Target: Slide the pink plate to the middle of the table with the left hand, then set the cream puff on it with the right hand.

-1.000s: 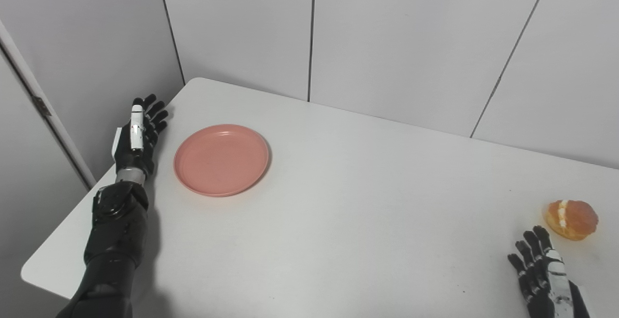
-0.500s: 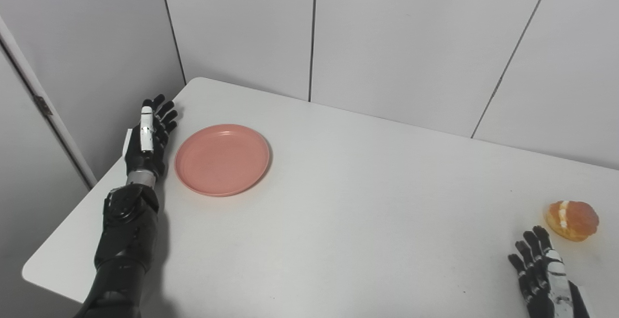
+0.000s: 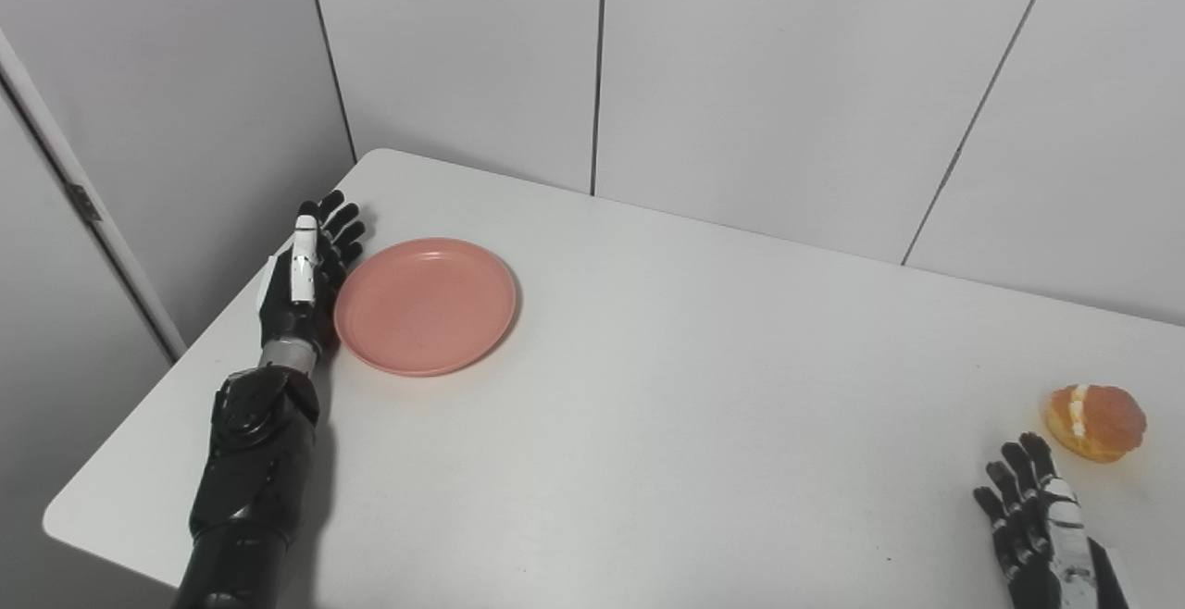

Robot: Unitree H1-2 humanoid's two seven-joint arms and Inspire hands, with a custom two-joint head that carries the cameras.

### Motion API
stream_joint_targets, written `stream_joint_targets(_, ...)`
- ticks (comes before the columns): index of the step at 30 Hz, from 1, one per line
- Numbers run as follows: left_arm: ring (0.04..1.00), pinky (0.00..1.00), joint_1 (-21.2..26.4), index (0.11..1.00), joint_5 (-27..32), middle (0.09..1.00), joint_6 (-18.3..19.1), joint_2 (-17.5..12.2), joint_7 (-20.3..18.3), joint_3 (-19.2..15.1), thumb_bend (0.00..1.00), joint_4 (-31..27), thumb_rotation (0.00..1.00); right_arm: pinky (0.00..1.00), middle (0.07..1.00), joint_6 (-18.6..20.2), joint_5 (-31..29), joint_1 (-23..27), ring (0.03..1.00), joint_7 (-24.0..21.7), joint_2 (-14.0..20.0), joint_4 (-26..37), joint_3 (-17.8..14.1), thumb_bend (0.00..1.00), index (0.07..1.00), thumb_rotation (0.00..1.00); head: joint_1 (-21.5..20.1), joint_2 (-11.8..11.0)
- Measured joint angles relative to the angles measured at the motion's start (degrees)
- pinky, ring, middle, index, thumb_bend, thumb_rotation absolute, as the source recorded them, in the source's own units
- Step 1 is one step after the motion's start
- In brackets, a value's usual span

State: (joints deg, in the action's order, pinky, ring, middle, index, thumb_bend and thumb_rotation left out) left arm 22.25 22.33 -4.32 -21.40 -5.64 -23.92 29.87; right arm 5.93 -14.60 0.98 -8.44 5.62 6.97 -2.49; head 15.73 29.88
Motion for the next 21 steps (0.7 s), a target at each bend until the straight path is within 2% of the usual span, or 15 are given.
stream_joint_targets(12, 0.888, 0.92, -2.9, 0.869, -0.1, 0.889, 2.7, 0.9, -0.3, 2.0, 0.42, -5.5, 1.00, 1.00, 1.000, 0.0, -0.2, 0.0, 1.000, 0.0, 0.0, -0.1, 0.0, 0.22, 1.000, 1.00, -0.9, 0.7)
stream_joint_targets(21, 0.890, 0.92, -4.4, 0.878, 0.0, 0.893, 5.9, 3.6, -0.2, 3.5, 0.43, -10.8, 1.00, 1.00, 1.000, 0.0, -0.1, 0.0, 1.000, -0.1, 0.0, -0.1, 0.0, 0.24, 1.000, 1.00, -1.6, 1.3)
